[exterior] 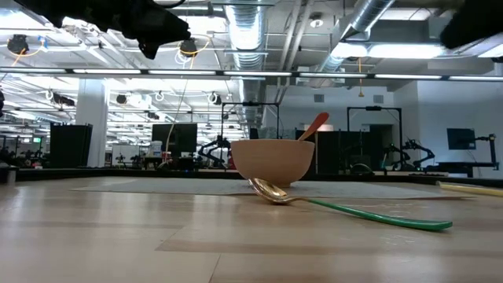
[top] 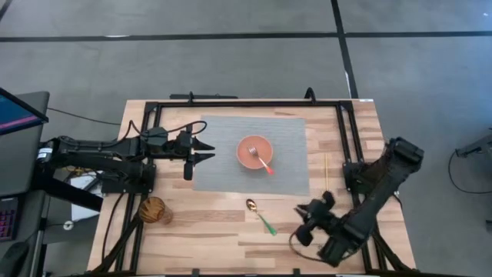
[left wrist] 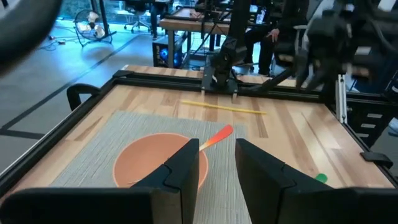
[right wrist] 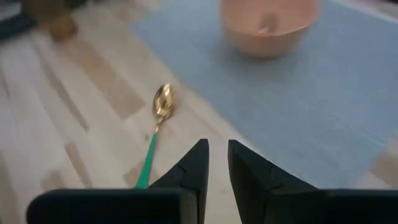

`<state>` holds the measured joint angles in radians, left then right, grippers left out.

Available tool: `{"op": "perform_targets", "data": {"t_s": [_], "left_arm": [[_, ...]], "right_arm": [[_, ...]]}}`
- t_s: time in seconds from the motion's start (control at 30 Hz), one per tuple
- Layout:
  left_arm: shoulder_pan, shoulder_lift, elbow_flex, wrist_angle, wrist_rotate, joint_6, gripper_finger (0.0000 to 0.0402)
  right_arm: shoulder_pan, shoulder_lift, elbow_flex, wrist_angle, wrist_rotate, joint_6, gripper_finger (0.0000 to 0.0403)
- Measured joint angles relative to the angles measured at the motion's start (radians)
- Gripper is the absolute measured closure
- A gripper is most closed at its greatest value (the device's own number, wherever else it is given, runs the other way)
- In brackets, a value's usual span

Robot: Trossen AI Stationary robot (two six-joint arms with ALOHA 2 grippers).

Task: Pick & Place Utensil
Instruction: Put the green spoon into the orange bowl on the gray mat

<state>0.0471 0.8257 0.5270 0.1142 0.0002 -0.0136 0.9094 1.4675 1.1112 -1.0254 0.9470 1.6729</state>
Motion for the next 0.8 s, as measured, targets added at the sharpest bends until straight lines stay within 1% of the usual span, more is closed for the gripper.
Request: {"op": "perform_targets", "data": {"t_s": [0.1, 0.2, 0.3, 0.47, 0.57, 0.63, 0.7, 0.8], "left_arm": [[0.0, 0.0, 0.0, 0.0, 0.0, -0.002, 0.0296], [0.0, 0.0, 0.0, 0.0, 0.0, -0.003, 0.0296], [0.0, 0.0, 0.0, 0.0, 0.0, -0.003, 0.0296], [0.0, 0.0, 0.0, 0.0, 0.0, -0.022, 0.0296], [-0.001, 0.0, 0.0, -0.001, 0.0, -0.026, 0.0296], [-0.003, 0.007, 0.0, -0.006, 0.002, -0.05, 0.0296], [-0.003, 0.015, -0.001, -0.024, 0.01, -0.067, 0.0296], [-0.003, 0.034, -0.001, -0.029, 0.011, -0.078, 0.0296]], "right_arm": [[-0.041, 0.062, -0.034, 0.199, -0.026, -0.182, 0.0339], [-0.092, 0.128, -0.041, 0.322, -0.064, -0.306, 0.0321], [-0.153, 0.17, -0.039, 0.413, -0.094, -0.373, 0.0295], [-0.235, 0.24, -0.039, 0.589, -0.218, -0.449, 0.0252], [-0.262, 0.281, -0.04, 0.737, -0.296, -0.548, 0.0237], [-0.271, 0.306, -0.04, 0.818, -0.302, -0.598, 0.0234], [-0.278, 0.32, -0.04, 0.848, -0.304, -0.635, 0.0233], [-0.287, 0.324, -0.04, 0.816, -0.291, -0.643, 0.0239]]}}
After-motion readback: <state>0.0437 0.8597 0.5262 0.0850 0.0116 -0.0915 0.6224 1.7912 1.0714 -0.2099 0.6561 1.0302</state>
